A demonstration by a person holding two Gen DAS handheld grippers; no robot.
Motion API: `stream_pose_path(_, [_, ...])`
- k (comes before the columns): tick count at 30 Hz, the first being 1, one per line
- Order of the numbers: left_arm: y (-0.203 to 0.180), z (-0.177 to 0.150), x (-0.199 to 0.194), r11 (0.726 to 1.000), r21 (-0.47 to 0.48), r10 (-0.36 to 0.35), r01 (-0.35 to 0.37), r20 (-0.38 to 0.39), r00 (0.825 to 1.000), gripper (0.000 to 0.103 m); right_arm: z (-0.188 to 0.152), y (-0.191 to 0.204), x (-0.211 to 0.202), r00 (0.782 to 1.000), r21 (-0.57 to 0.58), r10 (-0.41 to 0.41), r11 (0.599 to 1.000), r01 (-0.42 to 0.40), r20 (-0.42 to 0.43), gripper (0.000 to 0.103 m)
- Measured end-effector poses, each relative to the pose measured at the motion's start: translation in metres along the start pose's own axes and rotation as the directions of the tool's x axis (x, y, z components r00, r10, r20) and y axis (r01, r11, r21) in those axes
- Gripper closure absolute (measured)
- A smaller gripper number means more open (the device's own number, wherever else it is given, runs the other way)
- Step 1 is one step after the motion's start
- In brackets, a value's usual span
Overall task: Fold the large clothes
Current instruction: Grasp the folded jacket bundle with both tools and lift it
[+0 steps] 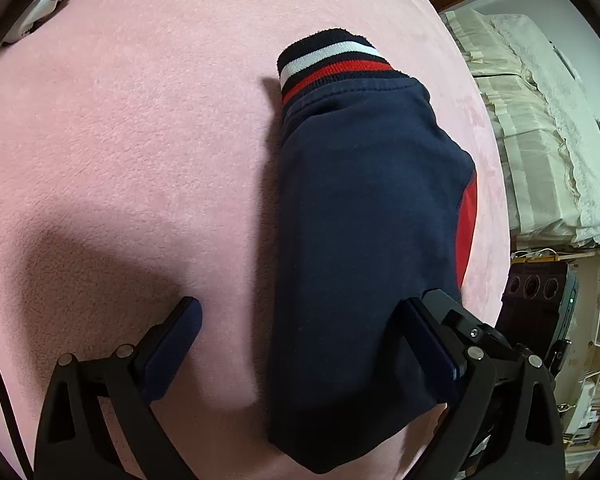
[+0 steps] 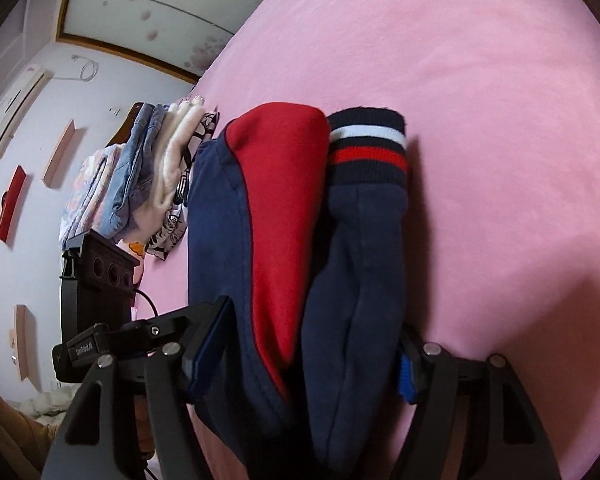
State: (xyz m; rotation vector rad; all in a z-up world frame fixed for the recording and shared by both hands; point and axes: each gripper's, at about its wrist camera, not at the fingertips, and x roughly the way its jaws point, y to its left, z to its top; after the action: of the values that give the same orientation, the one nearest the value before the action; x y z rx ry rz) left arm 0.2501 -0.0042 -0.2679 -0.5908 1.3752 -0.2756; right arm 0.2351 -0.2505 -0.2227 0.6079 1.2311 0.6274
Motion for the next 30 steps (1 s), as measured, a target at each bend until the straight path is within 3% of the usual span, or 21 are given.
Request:
stream_pose_path(2, [0.0,0.0,-0.002,1.0,0.015,-0.001,0.001,0.001,1.0,0.017,0.0,0.002,-0.001,1.0,0.012,0.004,1.0,-0.004,0.0,0.051])
stream_pose_path(3, [-0.004,0.001,-0.003,0.999,0.027,-0.03,0.03,-0.002,1.0,0.042,0.0,0.003,-0.002,1.0,0.008,-0.004,1.0,0.004,0.0,0.055])
stream_pose_path(4, [-0.007,0.002,-0.004,0.997,0.031,-0.073,0.073,-0.012,0.997,0.058,0.0,0.007,-0.003,1.0,-0.001,-0.02,1.0,0.02,0.001,0.058])
stream_pose_path(9, [-0.026,-0.002,-0.013,0.997,0.075,-0.013,0.012,0.006,1.0,0.067,0.001,0.025,-0.007,0.996,-0.015,-0.089,0.996,0.089,0.005,0.062])
stream_pose_path(15, [-0.052,-0.015,-0.055,0.995,0.093,0.029,-0.032,0.027,0.999,0.069,-0.001,0.067,-0.023,0.991,-0.029,-0.131,0.991,0.131,-0.018,0.064])
stream_pose_path(24, [-0.079,-0.044,-0.166,0.998,0.037,0.04,-0.045,0.113,0.993,0.069,-0.009,0.163,-0.061,0.992,-0.111,-0.116,0.988,0.11,-0.049,0.065])
stream_pose_path(30, [-0.09,-0.053,-0.251,0.995,0.033,0.082,-0.091,0.215,0.973,0.069,-0.013,0.231,-0.075,0.999,-0.19,-0.046,0.981,0.04,-0.028,0.065])
